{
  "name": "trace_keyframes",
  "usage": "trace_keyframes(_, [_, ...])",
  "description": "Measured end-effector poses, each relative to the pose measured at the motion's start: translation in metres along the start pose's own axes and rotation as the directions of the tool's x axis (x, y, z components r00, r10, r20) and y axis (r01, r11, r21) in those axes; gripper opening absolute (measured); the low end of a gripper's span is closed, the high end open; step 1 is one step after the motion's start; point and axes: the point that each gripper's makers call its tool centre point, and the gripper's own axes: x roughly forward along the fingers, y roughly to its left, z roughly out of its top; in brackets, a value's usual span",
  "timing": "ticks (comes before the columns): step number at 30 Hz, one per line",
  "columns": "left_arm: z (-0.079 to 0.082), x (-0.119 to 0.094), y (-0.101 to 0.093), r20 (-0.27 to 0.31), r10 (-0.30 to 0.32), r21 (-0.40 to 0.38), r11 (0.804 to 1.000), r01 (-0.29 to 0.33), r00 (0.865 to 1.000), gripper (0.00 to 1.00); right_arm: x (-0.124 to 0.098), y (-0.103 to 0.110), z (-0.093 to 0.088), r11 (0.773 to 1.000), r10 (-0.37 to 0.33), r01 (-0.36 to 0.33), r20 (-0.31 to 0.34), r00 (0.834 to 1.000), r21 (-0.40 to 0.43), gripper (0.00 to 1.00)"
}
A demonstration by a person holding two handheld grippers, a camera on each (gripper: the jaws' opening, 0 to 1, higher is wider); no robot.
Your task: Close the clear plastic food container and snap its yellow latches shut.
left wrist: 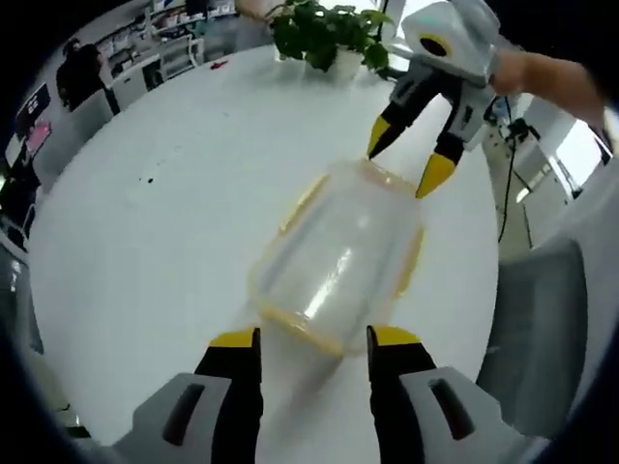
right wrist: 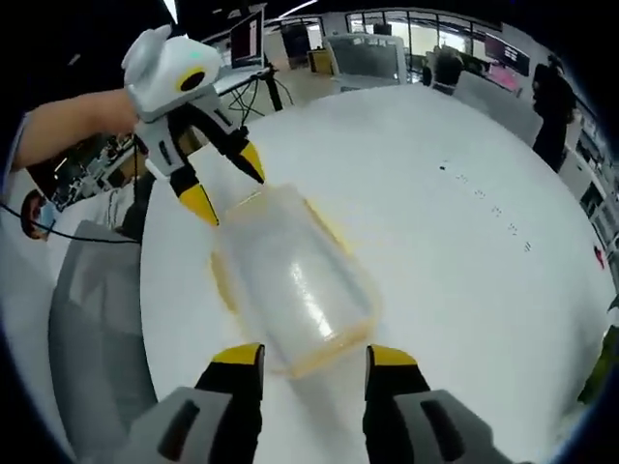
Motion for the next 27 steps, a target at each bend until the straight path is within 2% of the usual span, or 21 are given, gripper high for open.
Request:
trace_keyframes(7, [0.006,-0.002,-0.001,-0.028,-0.007,0.119,0.993,0.01,1.0,0.42,0.0,0.003,0.001,0.997,0.025,-0.027,-0.035,0.999,-0.073,0.37])
trace_keyframes(9, [0.007,-0.003,0.0,-0.048,0.004,0.164,0.987,0.004,0.999,0.42,-0.001,0.002,-0.001,0.993,0.022,-0.028,-0.059,0.998,-0.11,0.36])
trace_keyframes(13, [0.01,-0.002,-0.002,-0.074,0.005,0.232,0.973,0.012,0.997,0.42,-0.004,0.002,0.004,0.99,0.028,-0.037,-0.066,0.997,-0.139,0.37])
trace_keyframes(16, [0.014,-0.002,-0.003,-0.081,0.009,0.262,0.965,0.013,0.997,0.42,-0.004,0.001,0.004,0.984,0.026,-0.043,-0.098,0.995,-0.175,0.36])
trace_keyframes(21, [0.016,0.001,-0.002,-0.101,0.013,0.309,0.951,0.019,0.995,0.41,-0.004,0.001,0.007,0.976,0.029,-0.053,-0.114,0.993,-0.212,0.35])
trace_keyframes(27, [0.022,0.004,-0.013,-0.099,-0.027,0.382,0.922,0.063,0.995,0.4,-0.001,0.008,0.015,0.962,0.056,-0.085,-0.118,0.991,-0.259,0.34])
